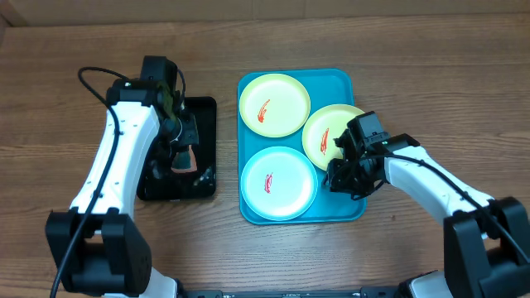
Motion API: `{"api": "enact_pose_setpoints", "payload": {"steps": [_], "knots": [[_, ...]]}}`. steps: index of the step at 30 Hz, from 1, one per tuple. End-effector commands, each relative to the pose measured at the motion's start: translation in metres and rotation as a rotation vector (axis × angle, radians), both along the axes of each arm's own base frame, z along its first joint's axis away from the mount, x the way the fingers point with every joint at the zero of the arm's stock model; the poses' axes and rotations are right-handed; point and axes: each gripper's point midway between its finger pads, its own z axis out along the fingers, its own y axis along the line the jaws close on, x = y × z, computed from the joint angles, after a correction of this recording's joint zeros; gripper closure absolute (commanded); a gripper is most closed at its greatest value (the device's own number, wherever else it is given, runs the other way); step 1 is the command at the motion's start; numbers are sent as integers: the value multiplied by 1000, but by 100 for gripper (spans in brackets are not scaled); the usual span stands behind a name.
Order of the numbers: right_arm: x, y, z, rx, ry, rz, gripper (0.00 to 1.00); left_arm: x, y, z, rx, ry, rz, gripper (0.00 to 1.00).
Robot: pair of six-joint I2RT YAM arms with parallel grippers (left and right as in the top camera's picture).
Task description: Clean dirty plates on tray and stack at the side
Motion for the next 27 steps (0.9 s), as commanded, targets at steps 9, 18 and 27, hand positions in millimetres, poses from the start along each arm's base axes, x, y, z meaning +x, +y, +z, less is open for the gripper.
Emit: {"api": "enact_pose_setpoints", "payload": {"steps": [9, 18, 27], "knots": [[14, 26, 2, 68, -94, 129, 56, 0, -31, 22, -76, -64, -114, 96], [15, 23, -4, 47, -55, 75, 60, -1, -35, 24, -82, -66, -127, 96], [41, 2, -10, -91, -128, -61, 74, 0, -39, 24, -100, -73, -133, 96]]}}
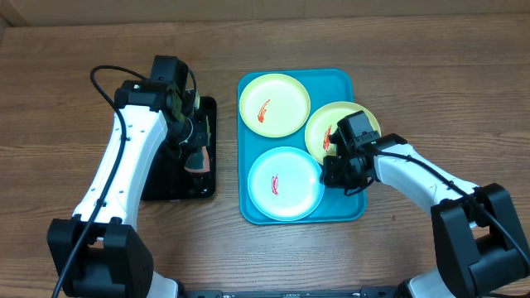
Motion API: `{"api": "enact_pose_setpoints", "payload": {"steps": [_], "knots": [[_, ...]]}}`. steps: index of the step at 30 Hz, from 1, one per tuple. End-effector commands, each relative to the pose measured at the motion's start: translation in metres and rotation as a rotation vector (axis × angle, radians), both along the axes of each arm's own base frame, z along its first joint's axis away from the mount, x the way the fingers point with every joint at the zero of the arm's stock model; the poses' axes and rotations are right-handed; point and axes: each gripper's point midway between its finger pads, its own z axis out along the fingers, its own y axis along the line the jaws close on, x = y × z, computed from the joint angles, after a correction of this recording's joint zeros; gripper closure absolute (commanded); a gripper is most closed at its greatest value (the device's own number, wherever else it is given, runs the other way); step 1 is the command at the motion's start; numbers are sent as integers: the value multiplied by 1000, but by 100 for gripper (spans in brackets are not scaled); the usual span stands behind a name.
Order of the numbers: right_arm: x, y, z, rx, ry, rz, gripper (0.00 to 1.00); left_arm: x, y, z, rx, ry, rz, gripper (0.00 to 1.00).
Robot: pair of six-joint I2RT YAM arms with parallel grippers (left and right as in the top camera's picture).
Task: Clean dirty plates on tray and stack at the side
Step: 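Carry the sponge with the left gripper over the white plate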
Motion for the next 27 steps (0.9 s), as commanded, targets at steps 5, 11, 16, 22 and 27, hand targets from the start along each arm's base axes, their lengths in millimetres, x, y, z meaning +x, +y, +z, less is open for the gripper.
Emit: {"api": "enact_pose_setpoints", "payload": {"steps": [5, 11, 16, 22, 27], "knots": [[12, 16, 12, 75, -56, 70, 91, 4, -7, 16, -25, -55, -38, 96], [5, -5, -4, -36, -15, -39, 91, 4, -8, 16, -26, -56, -42, 96], [1, -12, -15, -72, -9, -44, 96, 6, -27, 17, -41, -74, -56, 96], [4, -22, -17, -128, -24, -54, 96, 15, -99, 21, -131, -153, -119, 96], [2, -22, -17, -130, -20, -50, 96, 14, -150, 0, -138, -149, -145, 96]]}}
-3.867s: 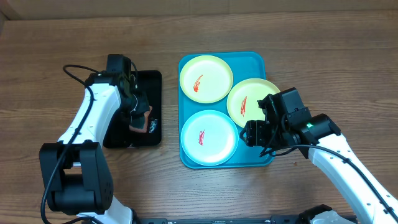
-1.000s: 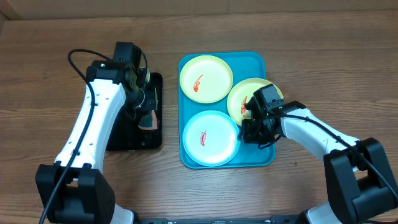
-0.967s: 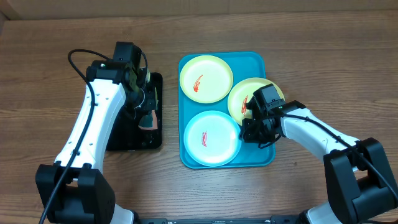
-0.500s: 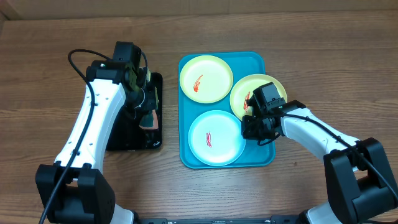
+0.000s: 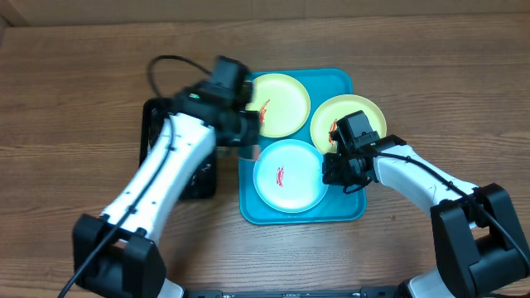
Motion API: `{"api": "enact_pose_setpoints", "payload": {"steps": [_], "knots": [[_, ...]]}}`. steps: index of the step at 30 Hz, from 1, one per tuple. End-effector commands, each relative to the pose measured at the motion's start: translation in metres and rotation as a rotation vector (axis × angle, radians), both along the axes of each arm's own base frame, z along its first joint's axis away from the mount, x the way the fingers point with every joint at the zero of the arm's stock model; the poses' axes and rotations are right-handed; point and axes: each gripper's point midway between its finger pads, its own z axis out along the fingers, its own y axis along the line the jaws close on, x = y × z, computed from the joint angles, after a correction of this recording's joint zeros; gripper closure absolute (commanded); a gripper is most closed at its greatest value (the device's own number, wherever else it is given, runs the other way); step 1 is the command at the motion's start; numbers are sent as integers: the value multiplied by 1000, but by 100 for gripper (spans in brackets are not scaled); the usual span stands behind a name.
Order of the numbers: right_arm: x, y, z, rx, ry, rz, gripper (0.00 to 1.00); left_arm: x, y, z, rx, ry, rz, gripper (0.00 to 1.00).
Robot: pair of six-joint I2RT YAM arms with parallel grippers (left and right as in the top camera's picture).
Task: Clean dirty plates on tray and stack at the side
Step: 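Carry the sponge with the left gripper over the white plate, then scrub the white plate surface with the sponge in the left gripper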
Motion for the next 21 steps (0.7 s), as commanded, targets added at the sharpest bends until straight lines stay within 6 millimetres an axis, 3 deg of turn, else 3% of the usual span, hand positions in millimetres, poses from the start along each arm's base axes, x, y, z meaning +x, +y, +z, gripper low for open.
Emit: {"api": "enact_pose_setpoints", "payload": {"steps": [1, 9, 13, 16, 19, 21], "knots": [[-5, -17, -14, -92, 17, -17, 96, -4, -36, -21, -14, 57, 37, 96], [-8, -18, -14, -99, 24, -14, 96, -27, -84, -107, 1, 264, 8, 96], [-8, -18, -14, -99, 27, -14, 96, -35, -84, -142, 44, 334, 5, 96], [-9, -19, -14, -101, 31, -14, 96, -38, -80, -155, 66, 366, 12, 96], [-10, -19, -15, -102, 35, -14, 96, -36, -75, -154, 77, 365, 23, 96], [-10, -19, -15, -103, 37, -14, 96, -34, -60, -152, 150, 356, 54, 96]]}}
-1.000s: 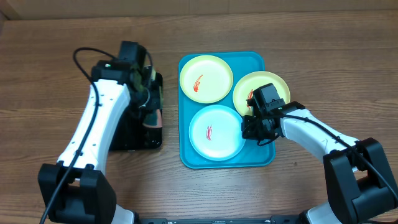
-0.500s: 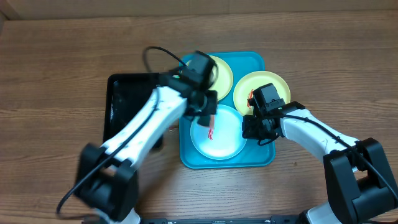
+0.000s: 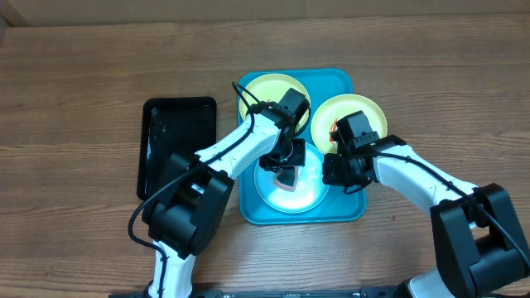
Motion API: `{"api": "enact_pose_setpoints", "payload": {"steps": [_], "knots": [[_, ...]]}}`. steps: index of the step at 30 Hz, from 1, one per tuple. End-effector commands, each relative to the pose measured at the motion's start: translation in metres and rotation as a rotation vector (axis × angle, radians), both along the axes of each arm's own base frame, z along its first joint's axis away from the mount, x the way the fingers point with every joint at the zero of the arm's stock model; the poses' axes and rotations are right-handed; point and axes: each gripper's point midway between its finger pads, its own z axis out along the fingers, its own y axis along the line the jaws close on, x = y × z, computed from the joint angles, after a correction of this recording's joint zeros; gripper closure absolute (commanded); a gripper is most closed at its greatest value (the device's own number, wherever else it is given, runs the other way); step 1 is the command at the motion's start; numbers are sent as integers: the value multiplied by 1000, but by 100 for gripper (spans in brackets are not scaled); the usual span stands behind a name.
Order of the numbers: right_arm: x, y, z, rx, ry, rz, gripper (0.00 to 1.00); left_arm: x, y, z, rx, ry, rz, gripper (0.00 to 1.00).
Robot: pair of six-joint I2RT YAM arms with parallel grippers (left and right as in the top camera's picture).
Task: Clean dirty plates on tray and stack at the side
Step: 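Scrub the white plate surface with the sponge in the left gripper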
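Note:
A light blue plate (image 3: 308, 192) lies in the near half of the blue tray (image 3: 341, 213). My left gripper (image 3: 286, 171) is over its middle, shut on a salmon-coloured sponge (image 3: 286, 182) that rests against the plate. The sponge covers the plate's red smear. My right gripper (image 3: 333, 175) is shut on the blue plate's right rim. Two yellow plates sit at the back: one (image 3: 263, 89) partly under the left arm, and one (image 3: 354, 112) at the tray's right edge with a red smear showing.
A black tray (image 3: 178, 149) lies left of the blue tray with nothing standing in it. The left arm crosses from the table's near left over the blue tray's left side. Bare wooden table surrounds both trays.
My left gripper has moved with the sponge from the blue tray's back left edge to the middle of the light blue plate. The right gripper and the plates have stayed put.
My left gripper was down in the black tray at the sponge, then still over that tray, then over the blue tray's left edge, and now on the blue plate. Meanwhile the right gripper stayed at the blue plate's rim, and that plate and the right yellow one shifted slightly.

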Motion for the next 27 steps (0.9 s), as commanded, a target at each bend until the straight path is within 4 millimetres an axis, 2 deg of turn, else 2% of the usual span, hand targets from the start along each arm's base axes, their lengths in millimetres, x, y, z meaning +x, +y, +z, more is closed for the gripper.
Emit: {"api": "enact_pose_setpoints", "payload": {"steps": [1, 5, 7, 9, 12, 17, 20, 24, 27], "knots": [[-8, -16, -13, -87, 28, -12, 96, 0, 34, -18, 177, 29, 53, 96], [-8, -16, -13, -87, 28, -12, 96, 4, 79, -8, 419, -23, 31, 96], [-8, -16, -13, -87, 28, -12, 96, 3, 87, -6, 460, -25, 0, 96], [-8, -16, -13, -87, 28, -12, 96, 2, 85, -7, 447, -19, -7, 96], [-8, -16, -13, -87, 28, -12, 96, -2, 57, -10, 296, 21, -1, 96], [-8, -16, -13, -87, 29, -12, 96, -4, -16, -6, -86, 87, -24, 95], [-8, -16, -13, -88, 29, -12, 96, -10, -43, -9, -192, 114, -56, 96], [-9, -17, -14, -88, 32, -12, 96, -21, -44, -21, -179, 163, -62, 96], [-10, -17, -14, -90, 35, -12, 96, -20, -27, -24, -108, 171, -38, 96]]}}
